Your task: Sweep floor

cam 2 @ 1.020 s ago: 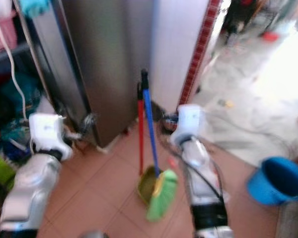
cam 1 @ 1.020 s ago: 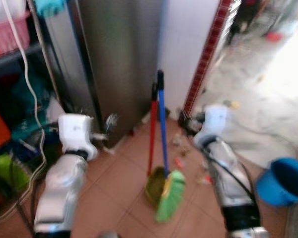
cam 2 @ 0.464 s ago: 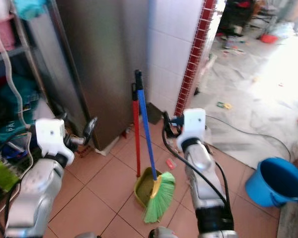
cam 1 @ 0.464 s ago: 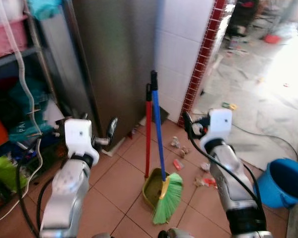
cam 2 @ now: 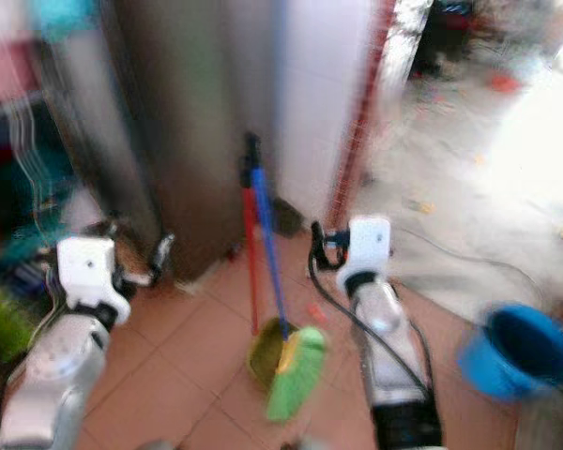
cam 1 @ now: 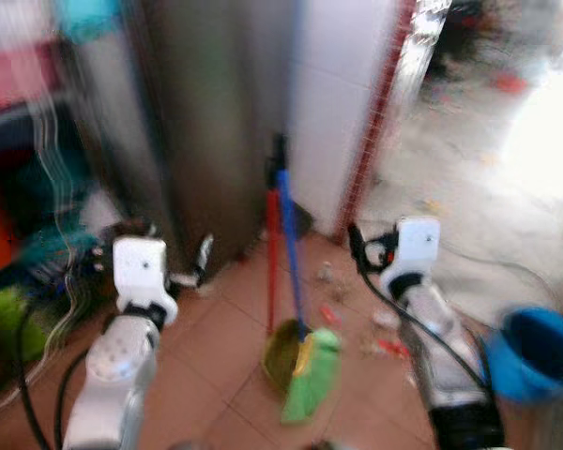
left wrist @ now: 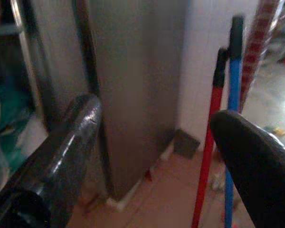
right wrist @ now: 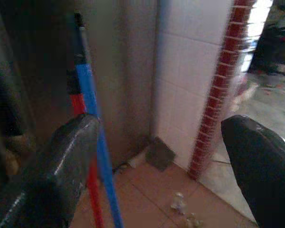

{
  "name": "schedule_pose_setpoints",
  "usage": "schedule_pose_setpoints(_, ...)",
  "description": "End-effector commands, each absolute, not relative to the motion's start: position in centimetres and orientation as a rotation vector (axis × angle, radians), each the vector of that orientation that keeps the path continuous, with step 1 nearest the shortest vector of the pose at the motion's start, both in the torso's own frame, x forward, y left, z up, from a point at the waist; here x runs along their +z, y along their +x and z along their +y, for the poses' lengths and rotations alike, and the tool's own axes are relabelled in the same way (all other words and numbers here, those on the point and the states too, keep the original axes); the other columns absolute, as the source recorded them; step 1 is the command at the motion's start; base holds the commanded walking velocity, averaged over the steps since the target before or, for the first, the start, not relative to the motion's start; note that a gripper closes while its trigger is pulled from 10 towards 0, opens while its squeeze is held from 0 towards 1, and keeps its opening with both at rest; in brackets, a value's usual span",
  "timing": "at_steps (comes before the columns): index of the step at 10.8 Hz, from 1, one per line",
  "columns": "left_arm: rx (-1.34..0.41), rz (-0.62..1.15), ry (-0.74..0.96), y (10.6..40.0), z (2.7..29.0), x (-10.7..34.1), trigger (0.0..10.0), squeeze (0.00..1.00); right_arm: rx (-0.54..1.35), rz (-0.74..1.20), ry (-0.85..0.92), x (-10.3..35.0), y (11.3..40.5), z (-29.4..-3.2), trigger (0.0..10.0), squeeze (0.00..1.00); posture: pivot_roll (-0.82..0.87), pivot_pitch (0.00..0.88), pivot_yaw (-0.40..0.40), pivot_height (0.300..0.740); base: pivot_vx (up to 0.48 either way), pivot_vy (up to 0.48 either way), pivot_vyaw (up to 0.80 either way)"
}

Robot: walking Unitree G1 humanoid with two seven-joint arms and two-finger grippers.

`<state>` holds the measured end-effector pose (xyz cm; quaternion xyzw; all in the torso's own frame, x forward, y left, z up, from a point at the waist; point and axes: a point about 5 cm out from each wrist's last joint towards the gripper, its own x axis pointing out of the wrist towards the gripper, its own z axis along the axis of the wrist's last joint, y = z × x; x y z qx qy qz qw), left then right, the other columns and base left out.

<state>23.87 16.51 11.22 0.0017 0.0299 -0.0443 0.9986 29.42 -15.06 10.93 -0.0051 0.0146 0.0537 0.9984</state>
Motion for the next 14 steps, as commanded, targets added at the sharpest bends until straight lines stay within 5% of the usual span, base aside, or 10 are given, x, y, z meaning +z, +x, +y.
schedule_pose_setpoints(1, -0.087, 0.046, 0.015, 24.0, 16.5, 11.7, 10.0, 0.00, 0.101, 0.014, -0.017, 11.4, 29.4, -15.1, 10.0, 0.00, 0.03, 0.027, -0.029, 0.740, 0.000, 0.000, 0.00)
schedule_pose_setpoints(12, -0.021, 0.055, 0.036, 23.7, 17.4, 11.5, 10.0, 0.00, 0.056, 0.028, 0.013, 11.5, 29.1, -15.7, 10.0, 0.00, 0.01, 0.021, -0.044, 0.740, 0.000, 0.000, 0.00)
schedule_pose_setpoints(14, -0.017, 0.057, 0.036, 23.7, 17.5, 11.5, 10.0, 0.00, 0.057, 0.028, 0.005, 11.5, 29.1, -15.7, 10.0, 0.00, 0.01, 0.022, -0.043, 0.740, 0.000, 0.000, -0.80)
